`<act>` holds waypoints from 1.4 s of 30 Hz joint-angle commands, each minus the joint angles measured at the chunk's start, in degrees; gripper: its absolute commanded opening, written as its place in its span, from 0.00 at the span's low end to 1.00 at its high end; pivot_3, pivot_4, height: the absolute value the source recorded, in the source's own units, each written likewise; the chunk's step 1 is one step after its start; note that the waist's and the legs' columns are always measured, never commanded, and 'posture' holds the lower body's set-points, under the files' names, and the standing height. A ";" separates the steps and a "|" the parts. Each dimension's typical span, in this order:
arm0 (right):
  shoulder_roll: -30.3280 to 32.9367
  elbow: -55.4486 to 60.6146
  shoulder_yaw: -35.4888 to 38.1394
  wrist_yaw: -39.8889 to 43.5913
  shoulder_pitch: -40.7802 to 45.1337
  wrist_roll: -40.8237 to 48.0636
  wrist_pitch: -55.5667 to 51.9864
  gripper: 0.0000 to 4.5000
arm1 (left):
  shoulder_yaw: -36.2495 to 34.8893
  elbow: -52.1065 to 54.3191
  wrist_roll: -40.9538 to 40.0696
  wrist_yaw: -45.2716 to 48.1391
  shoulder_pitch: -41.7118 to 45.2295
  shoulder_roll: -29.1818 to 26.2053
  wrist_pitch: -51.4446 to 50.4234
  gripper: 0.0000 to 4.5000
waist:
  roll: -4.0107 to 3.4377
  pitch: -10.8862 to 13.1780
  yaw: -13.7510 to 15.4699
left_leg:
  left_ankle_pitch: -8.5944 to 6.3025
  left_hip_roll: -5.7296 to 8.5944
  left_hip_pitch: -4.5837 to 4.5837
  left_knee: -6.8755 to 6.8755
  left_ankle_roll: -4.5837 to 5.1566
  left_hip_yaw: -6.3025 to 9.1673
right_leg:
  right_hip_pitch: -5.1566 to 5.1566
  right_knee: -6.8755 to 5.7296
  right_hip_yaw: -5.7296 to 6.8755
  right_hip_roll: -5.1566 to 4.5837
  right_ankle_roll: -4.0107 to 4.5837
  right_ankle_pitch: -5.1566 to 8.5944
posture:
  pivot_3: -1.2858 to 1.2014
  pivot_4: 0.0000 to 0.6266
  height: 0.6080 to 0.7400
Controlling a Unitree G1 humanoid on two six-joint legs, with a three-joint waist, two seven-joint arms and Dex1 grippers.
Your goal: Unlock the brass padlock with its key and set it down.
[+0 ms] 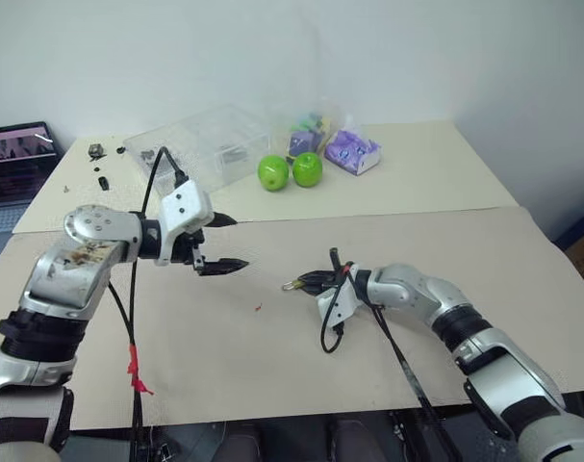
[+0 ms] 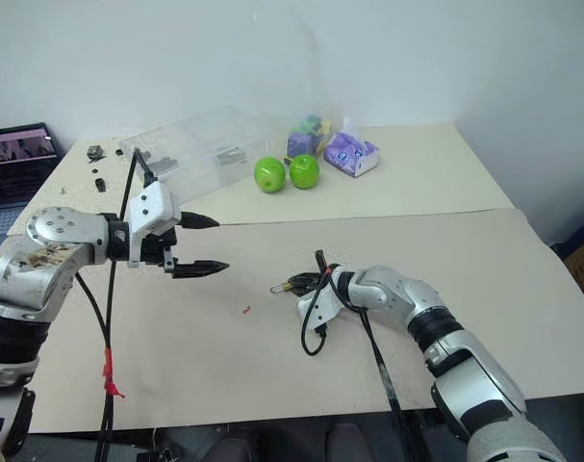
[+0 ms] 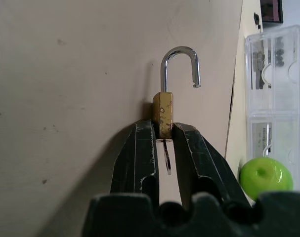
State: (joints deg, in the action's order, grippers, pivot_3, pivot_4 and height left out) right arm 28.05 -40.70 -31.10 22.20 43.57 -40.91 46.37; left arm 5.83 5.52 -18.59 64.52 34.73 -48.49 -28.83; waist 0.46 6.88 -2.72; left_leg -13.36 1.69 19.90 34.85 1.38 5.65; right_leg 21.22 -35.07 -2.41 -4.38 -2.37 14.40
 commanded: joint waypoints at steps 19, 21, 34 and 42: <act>24.24 25.08 13.96 43.76 -17.00 55.75 -39.15 0.98 | 1.67 -2.59 0.39 4.62 0.71 3.92 3.55 1.00 | 0.02 -0.01 0.88 | -0.10 0.12 0.23 0.21 0.16 0.06 | -0.21 0.15 0.00 -0.19 -0.03 0.01 | 0.52 0.24 1.00; 26.43 33.22 16.53 46.04 -18.76 62.60 -52.10 0.98 | 1.81 0.52 -0.84 7.01 -2.33 2.38 3.12 1.00 | -0.07 -0.02 0.32 | -0.17 0.07 0.28 0.23 0.29 0.20 | -0.12 0.13 -0.11 -0.18 -0.02 0.01 | 0.52 0.24 1.00; 25.35 56.91 29.41 35.55 -24.28 74.59 -77.28 0.98 | -6.87 7.78 -5.79 -0.20 -9.09 0.85 -3.61 1.00 | -0.08 0.03 1.94 | -0.31 -0.17 0.31 0.21 0.50 0.21 | 0.04 0.14 0.02 -0.03 -0.03 0.01 | 0.52 0.24 1.00; 19.17 51.30 31.76 31.76 -22.04 74.70 -79.06 0.98 | -7.76 10.28 -7.31 -6.16 -9.85 5.85 -4.69 1.00 | -0.06 0.04 2.21 | -0.29 -0.09 0.33 0.22 0.45 0.04 | 0.04 0.15 0.01 -0.07 -0.02 0.00 | 0.52 0.24 1.00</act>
State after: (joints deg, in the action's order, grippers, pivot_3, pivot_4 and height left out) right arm 47.34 10.26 -2.50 54.23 19.57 33.80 -32.78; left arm -0.52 13.86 -24.84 60.05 24.19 -43.24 -33.05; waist 0.39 6.92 -0.51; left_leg -13.65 1.61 20.22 35.05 1.83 5.69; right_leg 21.27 -34.92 -2.40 -4.45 -2.38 14.40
